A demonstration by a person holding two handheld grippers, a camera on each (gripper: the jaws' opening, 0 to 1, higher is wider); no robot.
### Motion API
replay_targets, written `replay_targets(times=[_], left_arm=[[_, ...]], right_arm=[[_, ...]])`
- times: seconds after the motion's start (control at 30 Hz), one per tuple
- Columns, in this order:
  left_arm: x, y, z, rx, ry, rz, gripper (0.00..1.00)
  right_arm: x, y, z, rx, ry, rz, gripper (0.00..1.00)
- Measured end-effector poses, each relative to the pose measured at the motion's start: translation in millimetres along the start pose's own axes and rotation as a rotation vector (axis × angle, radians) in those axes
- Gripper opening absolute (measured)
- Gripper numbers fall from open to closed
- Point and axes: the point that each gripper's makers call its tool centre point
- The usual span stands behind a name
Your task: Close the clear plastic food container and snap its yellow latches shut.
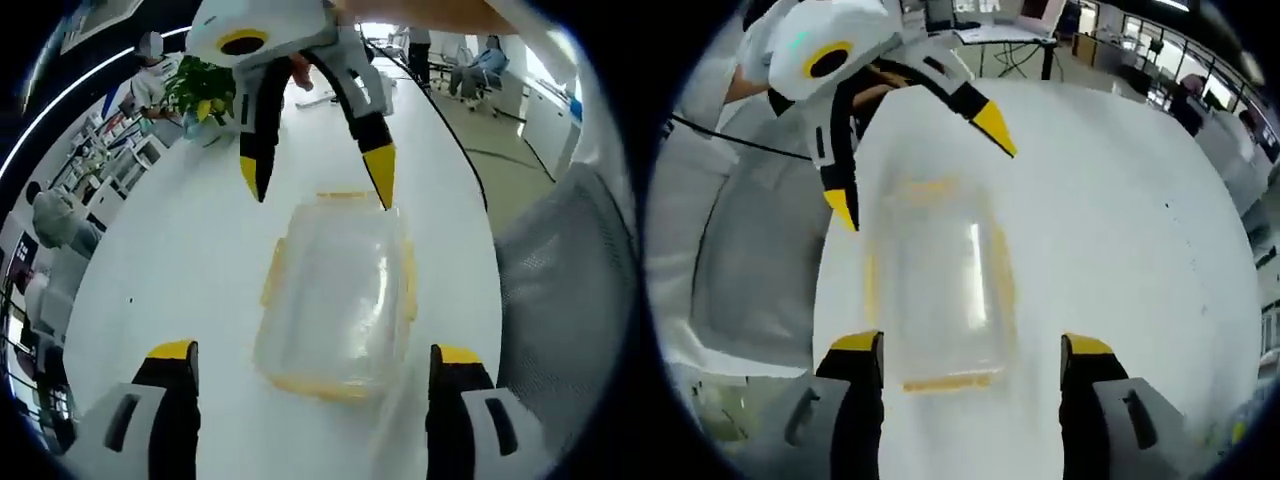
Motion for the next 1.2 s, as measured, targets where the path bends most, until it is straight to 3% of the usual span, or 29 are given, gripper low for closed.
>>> replay_targets(times=[0.1,0.27,0.73,0.9,1.2], left_arm=[[4.0,1.0,2.5,0.007,0.0,0.046,0.91],[-0.2,4.2,11.9,0.016,-0.061,0.016,0.89],[-3.3,-7.1,31.3,0.092,-0.125,0.078,0.82],[-10.5,-8.9,32.5,0.106,-0.172,0.078,0.74],[-9.8,-11.6,32.0,0.119,-0.168,0.092,0.74]], right_arm=[[8.1,-6.8,4.4,0.028,0.017,-0.018,0.72],[20.0,-12.3,8.7,0.062,0.055,-0.054,0.77],[19.6,-14.1,23.5,0.089,0.046,-0.093,0.72],[20.2,-15.4,26.9,0.104,0.054,-0.104,0.71],[20.3,-13.3,28.0,0.099,0.048,-0.101,0.71]])
Point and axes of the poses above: the point that each gripper's makers call its tool centre point, and the gripper's own axes: z roughly forward along the fingers, x roughly to its left, y roughly out of its top, and after that the axes turned 12 degrees about -x, right-handed
